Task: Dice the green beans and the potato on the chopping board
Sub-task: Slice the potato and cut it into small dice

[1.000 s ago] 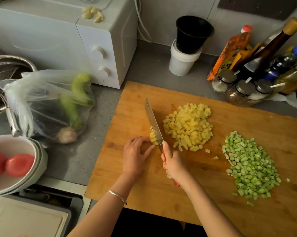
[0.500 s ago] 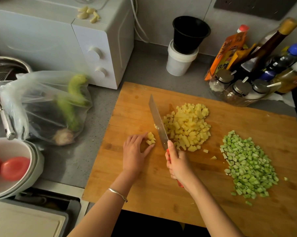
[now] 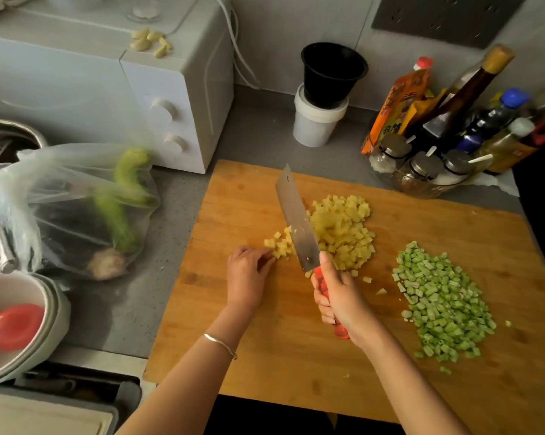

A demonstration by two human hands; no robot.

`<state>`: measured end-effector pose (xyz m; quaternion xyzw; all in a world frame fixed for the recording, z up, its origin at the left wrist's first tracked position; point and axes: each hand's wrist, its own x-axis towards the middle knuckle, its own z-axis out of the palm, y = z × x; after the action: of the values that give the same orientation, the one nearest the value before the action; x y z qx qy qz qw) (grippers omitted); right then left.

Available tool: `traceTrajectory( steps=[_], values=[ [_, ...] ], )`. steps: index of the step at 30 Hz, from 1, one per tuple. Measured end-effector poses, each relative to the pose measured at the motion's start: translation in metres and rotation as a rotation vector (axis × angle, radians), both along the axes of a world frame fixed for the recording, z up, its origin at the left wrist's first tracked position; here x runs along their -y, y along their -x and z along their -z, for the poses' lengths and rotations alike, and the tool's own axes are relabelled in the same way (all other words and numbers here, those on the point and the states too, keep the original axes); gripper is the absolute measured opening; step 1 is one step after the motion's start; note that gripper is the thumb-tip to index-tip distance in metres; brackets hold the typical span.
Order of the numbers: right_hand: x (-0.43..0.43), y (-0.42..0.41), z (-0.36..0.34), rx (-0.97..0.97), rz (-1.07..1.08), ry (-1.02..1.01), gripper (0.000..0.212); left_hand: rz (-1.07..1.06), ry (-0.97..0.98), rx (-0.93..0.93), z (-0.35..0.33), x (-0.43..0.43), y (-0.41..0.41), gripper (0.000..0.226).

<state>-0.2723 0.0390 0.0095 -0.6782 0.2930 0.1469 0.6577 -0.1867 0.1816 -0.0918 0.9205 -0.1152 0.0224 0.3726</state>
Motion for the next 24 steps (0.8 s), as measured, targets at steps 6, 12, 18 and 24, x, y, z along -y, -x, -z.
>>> traceTrajectory(
  steps=[6, 12, 18, 24],
  values=[
    [0.032, 0.01, -0.021, -0.017, 0.168, -0.285, 0.055, 0.001, -0.262, 0.018, -0.022, 0.02, -0.002, 0.032],
    [0.049, 0.013, -0.034, -0.03, 0.255, -0.497, 0.059, 0.559, 0.05, 0.095, -0.073, 0.06, 0.023, 0.059],
    [0.044, 0.019, -0.045, -0.025, 0.253, -0.505, 0.059, 0.557, 0.032, 0.009, -0.074, 0.088, 0.011, 0.06],
    [0.056, 0.037, -0.047, -0.026, 0.217, -0.433, 0.057, 0.391, -0.057, -0.186, -0.045, 0.079, -0.008, 0.049]
  ],
)
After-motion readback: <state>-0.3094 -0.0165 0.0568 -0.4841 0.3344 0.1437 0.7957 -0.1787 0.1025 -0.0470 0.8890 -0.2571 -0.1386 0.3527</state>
